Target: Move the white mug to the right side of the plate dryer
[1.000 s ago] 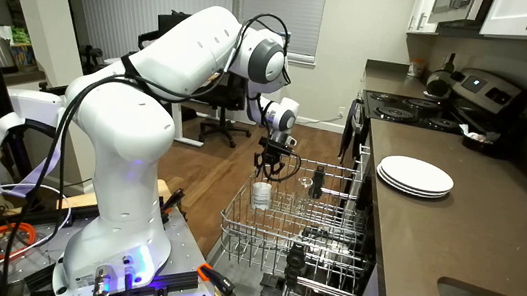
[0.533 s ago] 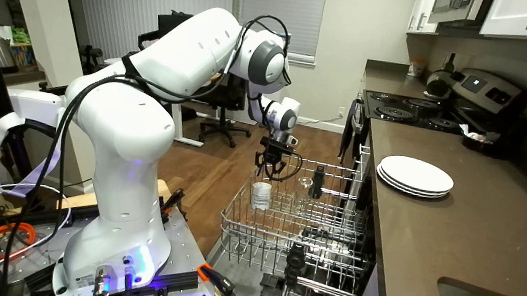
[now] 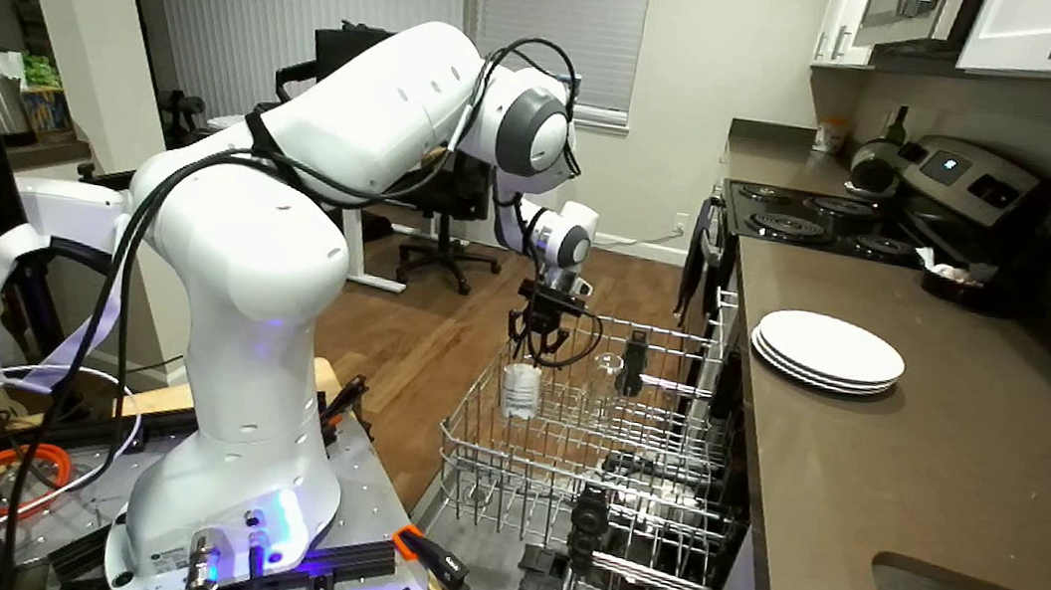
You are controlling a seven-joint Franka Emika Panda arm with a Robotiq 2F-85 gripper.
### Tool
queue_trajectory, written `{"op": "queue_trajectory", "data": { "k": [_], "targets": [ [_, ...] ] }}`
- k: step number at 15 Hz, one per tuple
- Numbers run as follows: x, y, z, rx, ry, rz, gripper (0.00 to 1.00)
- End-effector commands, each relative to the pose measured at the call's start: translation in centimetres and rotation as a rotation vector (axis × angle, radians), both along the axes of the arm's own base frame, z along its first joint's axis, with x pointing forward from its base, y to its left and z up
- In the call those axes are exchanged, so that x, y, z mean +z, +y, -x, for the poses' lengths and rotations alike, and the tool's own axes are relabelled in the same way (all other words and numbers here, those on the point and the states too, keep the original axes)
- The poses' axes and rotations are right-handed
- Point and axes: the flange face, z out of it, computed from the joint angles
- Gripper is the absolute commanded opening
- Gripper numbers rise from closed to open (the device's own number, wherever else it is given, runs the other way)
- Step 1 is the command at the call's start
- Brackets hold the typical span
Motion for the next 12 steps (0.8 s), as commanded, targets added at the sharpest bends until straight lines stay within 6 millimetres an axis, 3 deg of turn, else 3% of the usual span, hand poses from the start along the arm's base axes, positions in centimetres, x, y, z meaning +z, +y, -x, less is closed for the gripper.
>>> {"op": "queue_trajectory", "data": {
  "k": [1, 2, 3, 4, 5, 6, 8, 10, 12],
  "targets": [
    [-0.7, -0.2, -0.4, 0.013, 0.013, -0.027, 0.49],
    [-0.7, -0.2, -0.5, 0.013, 0.015, -0.031, 0.52],
    [-0.6, -0.1, -0.6, 0.015, 0.013, -0.033, 0.46],
    [-0.4, -0.2, -0.6, 0.015, 0.02, -0.032, 0.57],
    [0.7, -0.2, -0.7, 0.013, 0.024, -0.012, 0.75],
    [2.3, -0.2, -0.8, 0.02, 0.032, -0.001, 0.75],
    [5.1, -0.4, -1.5, 0.014, 0.05, 0.014, 0.85],
    [6.6, 0.2, -2.1, 0.026, 0.05, 0.009, 0.98],
    [7.5, 0.7, -2.6, 0.028, 0.036, -0.006, 1.0]
  ]
}}
